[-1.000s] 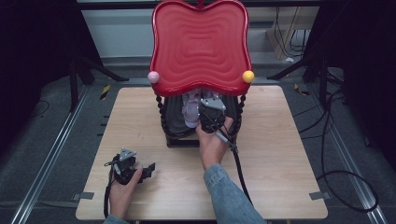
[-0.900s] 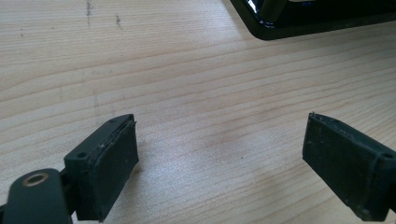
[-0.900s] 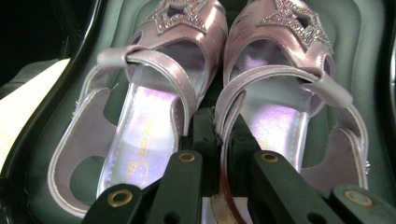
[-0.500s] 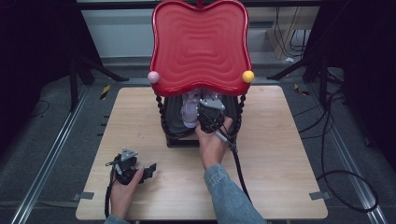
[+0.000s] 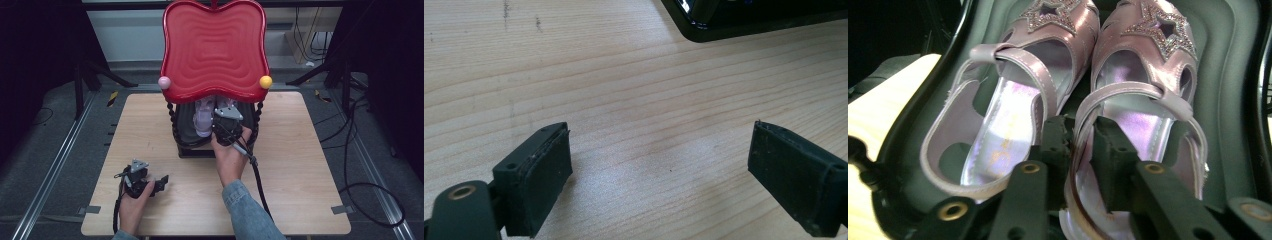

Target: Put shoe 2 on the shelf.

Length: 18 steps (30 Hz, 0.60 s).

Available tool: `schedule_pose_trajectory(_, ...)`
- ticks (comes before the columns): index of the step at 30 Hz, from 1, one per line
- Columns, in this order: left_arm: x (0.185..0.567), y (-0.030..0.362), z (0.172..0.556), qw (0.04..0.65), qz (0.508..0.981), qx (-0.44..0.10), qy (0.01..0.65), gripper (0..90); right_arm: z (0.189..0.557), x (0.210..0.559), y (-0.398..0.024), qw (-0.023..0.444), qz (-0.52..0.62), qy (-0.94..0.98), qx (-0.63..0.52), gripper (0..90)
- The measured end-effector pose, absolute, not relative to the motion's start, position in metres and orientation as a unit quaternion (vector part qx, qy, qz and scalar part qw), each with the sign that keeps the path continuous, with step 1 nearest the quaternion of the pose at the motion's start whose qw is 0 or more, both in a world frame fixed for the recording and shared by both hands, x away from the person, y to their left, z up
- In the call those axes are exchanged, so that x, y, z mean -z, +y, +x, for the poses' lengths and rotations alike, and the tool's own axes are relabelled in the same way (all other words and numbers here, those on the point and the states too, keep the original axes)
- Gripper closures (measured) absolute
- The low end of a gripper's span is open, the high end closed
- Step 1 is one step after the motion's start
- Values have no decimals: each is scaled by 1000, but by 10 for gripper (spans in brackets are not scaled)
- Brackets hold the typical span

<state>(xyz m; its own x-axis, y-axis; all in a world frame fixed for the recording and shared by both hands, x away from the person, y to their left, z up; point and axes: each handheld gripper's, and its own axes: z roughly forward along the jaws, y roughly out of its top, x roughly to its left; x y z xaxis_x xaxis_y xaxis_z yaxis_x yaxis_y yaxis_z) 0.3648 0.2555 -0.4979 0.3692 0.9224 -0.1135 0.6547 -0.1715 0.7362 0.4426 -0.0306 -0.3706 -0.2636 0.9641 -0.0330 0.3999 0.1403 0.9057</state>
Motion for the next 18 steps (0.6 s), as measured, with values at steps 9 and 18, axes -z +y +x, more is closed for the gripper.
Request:
schedule_pose_trajectory(9, 498, 255, 365, 364, 743, -184, 530, 98, 441, 370, -29, 326, 509, 676, -420, 834)
schedule_pose_trajectory(18, 498, 256, 365, 366, 742, -184, 531, 98, 440, 371, -32, 323, 503, 678, -428, 748)
